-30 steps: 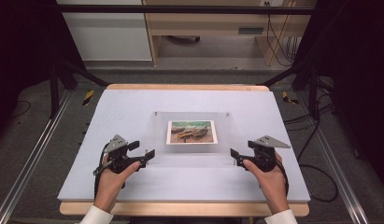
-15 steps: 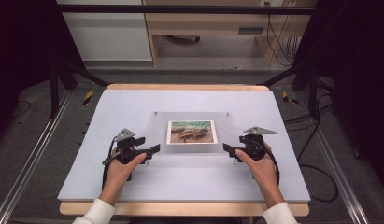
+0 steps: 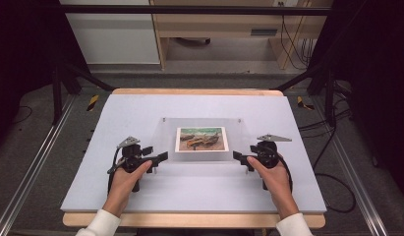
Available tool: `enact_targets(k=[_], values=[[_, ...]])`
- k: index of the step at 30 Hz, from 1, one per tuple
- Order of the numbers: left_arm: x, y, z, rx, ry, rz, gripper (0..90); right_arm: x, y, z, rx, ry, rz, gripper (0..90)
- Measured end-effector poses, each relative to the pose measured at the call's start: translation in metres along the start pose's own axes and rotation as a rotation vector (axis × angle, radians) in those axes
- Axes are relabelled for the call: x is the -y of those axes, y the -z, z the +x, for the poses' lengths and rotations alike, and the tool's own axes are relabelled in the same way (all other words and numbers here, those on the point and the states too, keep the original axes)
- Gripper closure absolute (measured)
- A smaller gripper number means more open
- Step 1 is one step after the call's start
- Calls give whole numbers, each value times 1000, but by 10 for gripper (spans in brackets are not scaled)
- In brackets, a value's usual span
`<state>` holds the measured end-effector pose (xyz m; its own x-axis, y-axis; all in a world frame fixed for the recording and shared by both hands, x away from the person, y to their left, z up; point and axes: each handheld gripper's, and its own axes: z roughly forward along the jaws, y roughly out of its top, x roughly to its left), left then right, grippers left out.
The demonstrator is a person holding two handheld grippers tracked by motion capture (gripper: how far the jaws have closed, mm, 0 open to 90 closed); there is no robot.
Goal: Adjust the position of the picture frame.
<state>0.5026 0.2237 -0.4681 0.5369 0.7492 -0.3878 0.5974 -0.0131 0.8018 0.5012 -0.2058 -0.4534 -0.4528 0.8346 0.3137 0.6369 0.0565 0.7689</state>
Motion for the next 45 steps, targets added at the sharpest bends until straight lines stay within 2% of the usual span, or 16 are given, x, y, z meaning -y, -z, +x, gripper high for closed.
enact_targets(k=[2, 4, 5, 8, 18, 20, 21, 31, 36, 38, 40, 43, 45], values=[[0, 0, 1, 5, 6, -2, 158, 0, 0, -1, -7, 2, 3, 151], [0, -1, 3, 16, 21, 3, 158, 0, 0, -2, -13, -16, 9, 143], [1, -2, 6, 41, 49, 1, 162, 1, -1, -5, -34, -42, 15, 140], [2, -3, 6, 57, 64, 1, 164, 2, -1, -7, -51, -64, 18, 141], [2, -6, 6, 68, 61, 3, 168, 2, -1, -10, -66, -83, 19, 149], [2, -6, 6, 69, 59, 3, 168, 3, -1, -11, -82, -100, 22, 156], [2, -6, 6, 70, 59, 3, 168, 4, -3, -12, -118, -117, 29, 153], [1, -5, 5, 64, 49, 11, 176, 3, -2, -10, -102, -105, 34, 160], [-1, -3, 3, 42, 48, 17, 192, 1, -2, -8, -91, -91, 44, 167], [-2, -3, 2, 33, 36, 10, 219, -1, -1, -7, -87, -76, 35, 171], [-5, -3, -1, 20, 13, -7, 242, -3, 0, -6, -59, -51, 16, 176], [-11, -3, -7, -10, -51, -16, 259, -5, 1, -5, -15, -20, -13, 196], [-10, -3, -8, -15, -53, -27, 274, -5, 3, -5, -8, -13, -19, 199]])
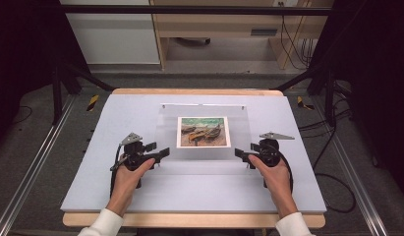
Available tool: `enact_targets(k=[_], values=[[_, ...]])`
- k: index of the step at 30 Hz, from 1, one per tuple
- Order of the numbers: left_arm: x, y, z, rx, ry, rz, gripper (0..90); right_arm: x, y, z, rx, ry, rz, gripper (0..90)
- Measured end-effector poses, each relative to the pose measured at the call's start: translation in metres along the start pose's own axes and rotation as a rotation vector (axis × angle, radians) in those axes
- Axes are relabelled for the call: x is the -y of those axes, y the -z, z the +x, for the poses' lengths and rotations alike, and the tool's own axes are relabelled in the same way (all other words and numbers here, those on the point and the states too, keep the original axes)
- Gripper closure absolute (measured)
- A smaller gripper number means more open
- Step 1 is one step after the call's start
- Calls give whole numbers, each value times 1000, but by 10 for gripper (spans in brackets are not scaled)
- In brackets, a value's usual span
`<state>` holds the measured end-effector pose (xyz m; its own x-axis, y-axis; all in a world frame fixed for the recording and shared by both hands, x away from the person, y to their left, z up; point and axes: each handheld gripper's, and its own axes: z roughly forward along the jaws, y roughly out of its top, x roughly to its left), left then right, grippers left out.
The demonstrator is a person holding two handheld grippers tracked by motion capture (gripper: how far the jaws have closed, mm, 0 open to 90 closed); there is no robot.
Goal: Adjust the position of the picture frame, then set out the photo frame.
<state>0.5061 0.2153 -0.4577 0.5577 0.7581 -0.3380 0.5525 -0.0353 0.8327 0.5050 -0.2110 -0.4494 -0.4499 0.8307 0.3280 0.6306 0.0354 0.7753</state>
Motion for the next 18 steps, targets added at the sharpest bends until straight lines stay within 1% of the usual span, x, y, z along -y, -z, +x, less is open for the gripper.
enact_targets(k=[2, 3, 4, 13, 18], values=[[2, 0, 1, 1, 7, 8, 274, 0, 1, 1, 1, 10, 0, 201], [3, 1, 3, 5, 13, 3, 275, 1, 0, 1, 2, 21, -2, 202], [4, 1, 4, 10, 24, -3, 286, 1, 0, 1, -2, 14, 1, 202], [4, 1, 2, 5, 17, -3, 287, 0, 0, 1, -5, 17, 3, 202], [4, 3, 1, -1, 11, 1, 288, 0, 0, 1, -1, 26, 5, 202]])
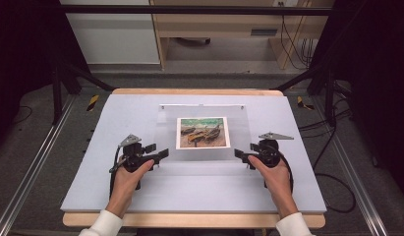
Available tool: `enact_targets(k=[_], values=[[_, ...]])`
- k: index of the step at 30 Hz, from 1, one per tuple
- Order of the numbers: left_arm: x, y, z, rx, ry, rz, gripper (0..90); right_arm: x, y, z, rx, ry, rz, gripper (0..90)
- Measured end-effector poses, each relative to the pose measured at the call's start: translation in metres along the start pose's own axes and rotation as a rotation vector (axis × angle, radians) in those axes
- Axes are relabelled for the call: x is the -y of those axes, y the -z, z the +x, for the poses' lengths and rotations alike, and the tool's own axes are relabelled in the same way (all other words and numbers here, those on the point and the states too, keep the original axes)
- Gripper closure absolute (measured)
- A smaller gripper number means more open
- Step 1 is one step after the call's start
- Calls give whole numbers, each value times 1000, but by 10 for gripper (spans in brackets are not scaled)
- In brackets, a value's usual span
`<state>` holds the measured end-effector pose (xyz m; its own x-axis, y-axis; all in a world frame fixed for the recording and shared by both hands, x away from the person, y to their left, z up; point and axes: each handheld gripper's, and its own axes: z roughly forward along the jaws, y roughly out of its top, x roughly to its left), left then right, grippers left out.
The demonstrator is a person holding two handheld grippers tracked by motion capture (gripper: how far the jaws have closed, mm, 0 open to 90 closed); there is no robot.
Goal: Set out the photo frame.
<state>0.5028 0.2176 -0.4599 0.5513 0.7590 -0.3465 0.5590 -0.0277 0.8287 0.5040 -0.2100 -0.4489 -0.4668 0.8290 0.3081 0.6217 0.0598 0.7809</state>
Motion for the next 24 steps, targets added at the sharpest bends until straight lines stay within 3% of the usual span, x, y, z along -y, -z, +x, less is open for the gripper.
enact_targets(k=[24], values=[[4, 8, -6, -19, -29, -11, 341, 3, 9, 4, 12, 51, 1, 235]])
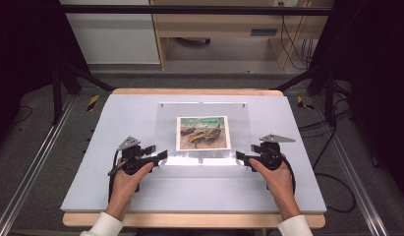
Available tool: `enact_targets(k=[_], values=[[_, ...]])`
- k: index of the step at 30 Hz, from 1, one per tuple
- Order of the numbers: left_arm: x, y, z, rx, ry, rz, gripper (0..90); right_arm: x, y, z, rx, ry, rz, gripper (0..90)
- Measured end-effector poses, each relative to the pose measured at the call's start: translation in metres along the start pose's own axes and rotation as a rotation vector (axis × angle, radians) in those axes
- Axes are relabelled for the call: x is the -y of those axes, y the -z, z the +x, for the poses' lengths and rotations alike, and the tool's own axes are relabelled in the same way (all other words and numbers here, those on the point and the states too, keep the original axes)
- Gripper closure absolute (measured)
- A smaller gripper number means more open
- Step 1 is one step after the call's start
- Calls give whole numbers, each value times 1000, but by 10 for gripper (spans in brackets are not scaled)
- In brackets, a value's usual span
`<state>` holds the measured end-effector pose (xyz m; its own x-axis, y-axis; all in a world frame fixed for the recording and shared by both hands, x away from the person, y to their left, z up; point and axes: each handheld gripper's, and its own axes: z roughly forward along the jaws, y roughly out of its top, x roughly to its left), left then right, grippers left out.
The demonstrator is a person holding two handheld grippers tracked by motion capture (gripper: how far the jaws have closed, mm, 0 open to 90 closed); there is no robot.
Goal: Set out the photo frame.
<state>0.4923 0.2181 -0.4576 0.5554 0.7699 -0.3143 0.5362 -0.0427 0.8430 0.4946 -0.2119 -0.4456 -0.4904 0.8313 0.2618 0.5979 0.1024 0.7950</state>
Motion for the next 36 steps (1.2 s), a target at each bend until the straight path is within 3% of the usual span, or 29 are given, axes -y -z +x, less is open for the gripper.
enact_targets(k=[22, 36], values=[[5, 12, -11, -33, -62, -2, 391, 8, 14, 9, 38, 76, -17, 312], [8, 17, -15, -45, -85, 2, 422, 15, 22, 13, 53, 99, -24, 361]])
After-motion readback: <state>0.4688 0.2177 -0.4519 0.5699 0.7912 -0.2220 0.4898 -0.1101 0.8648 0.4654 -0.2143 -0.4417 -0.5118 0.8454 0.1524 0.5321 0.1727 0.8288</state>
